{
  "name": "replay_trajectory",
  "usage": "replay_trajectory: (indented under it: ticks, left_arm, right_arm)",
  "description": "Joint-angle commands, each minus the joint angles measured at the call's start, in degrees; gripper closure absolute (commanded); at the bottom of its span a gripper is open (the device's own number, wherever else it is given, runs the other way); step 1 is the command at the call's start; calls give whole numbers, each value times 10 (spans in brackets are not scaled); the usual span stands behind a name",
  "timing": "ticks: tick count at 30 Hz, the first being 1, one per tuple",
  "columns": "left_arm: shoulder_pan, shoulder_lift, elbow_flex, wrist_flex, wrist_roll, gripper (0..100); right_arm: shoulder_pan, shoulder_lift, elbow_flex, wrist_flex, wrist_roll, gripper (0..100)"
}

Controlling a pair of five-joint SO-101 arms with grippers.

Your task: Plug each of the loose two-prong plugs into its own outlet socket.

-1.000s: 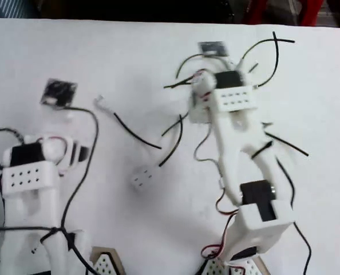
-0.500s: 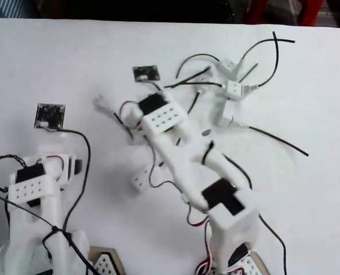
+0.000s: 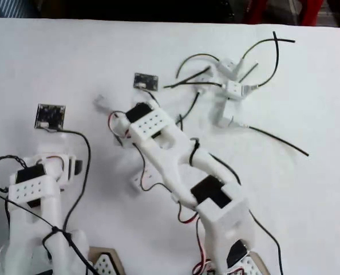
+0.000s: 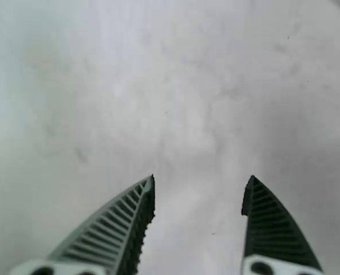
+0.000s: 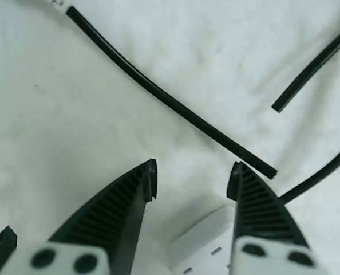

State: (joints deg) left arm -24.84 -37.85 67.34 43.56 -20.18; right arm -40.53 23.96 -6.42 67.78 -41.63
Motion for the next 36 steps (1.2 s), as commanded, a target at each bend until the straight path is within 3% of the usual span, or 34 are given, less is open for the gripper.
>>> replay_trajectory:
  ticks: [1, 26, 36]
  left_arm:
    - [-5, -18, -1, -8, 2, 748]
    - [-5, -18, -1, -6, 2, 748]
    - [-5, -18, -1, -6, 1, 750]
  right_arm:
    - [-6, -8, -11, -4, -10, 806]
    - [114, 80, -108, -20, -20, 805]
    - [116, 113, -109, -31, -36, 805]
